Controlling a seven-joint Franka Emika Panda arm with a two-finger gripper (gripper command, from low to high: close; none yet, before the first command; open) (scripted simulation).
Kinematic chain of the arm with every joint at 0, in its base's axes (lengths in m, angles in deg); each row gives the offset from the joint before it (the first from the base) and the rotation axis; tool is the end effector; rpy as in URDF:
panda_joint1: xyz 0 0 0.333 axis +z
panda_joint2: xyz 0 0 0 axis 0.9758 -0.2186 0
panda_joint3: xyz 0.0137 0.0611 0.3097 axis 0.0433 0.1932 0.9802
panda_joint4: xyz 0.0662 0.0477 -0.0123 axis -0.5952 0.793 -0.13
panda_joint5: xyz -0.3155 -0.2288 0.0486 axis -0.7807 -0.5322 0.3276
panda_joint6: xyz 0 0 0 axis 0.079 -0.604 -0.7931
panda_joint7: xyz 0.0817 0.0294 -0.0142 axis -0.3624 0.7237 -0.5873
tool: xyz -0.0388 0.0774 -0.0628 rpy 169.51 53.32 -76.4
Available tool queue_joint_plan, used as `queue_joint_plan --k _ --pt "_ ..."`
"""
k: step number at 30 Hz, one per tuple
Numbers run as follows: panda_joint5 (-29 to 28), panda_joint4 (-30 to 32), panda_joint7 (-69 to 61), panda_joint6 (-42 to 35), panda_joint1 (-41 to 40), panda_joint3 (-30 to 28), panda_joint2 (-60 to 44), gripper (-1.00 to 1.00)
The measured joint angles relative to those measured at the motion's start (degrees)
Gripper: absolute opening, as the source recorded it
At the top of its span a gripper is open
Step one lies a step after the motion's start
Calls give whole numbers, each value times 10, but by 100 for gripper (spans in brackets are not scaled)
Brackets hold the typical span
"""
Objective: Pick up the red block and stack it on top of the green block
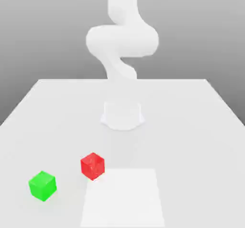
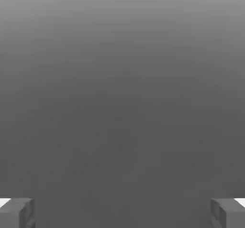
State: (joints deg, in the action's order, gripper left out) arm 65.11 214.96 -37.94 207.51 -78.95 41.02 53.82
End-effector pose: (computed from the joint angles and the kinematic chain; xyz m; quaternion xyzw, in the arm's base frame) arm 0.3725 -0.0104 0.6611 -0.8479 0.3947 -0.3246 0.1412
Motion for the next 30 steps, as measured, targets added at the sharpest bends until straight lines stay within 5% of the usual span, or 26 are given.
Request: queue_joint_plan --k 16,23,24,30 --pt "-2 299 210 234 -121 1 -295 0" --pt "1 313 238 397 -137 -3 -499 0" --pt "1 310 238 413 -138 -1 -517 -100" --pt "0 309 239 422 -139 0 -526 -100"
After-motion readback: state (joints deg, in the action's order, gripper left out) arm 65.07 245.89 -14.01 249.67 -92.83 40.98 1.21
